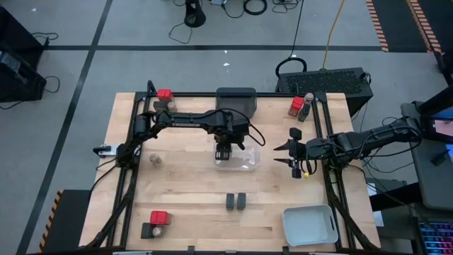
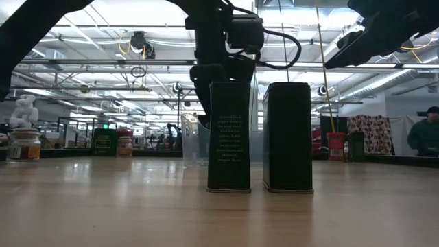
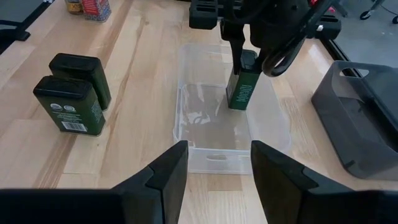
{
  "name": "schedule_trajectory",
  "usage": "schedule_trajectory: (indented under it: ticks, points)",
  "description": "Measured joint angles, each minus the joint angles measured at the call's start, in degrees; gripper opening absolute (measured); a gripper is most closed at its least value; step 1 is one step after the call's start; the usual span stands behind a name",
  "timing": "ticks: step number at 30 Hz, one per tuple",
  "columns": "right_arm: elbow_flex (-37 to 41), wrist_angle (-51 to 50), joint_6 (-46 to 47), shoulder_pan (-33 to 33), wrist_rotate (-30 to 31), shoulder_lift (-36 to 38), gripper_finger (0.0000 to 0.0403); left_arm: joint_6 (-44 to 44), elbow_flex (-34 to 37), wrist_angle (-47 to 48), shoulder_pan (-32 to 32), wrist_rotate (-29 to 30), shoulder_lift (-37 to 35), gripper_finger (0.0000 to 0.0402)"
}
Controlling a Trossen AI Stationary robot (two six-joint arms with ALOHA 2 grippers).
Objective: Sort spices by type
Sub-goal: Put the green seasoning bottle into the transparent bin
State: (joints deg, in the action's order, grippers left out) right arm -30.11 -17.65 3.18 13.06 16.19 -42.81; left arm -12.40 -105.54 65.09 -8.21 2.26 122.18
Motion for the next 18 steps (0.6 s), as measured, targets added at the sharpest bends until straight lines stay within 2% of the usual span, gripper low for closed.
schedule_trajectory:
  ticks: [13,18]
  points:
    - [-0.01,-0.05,0.00,0.00,0.00,0.00,0.0157,-0.04,0.00,0.08,-0.02,0.16,0.19,0.0146]
    - [-0.02,-0.15,0.00,0.00,0.02,0.00,0.0157,0.02,0.00,0.10,0.03,1.88,0.23,0.0151]
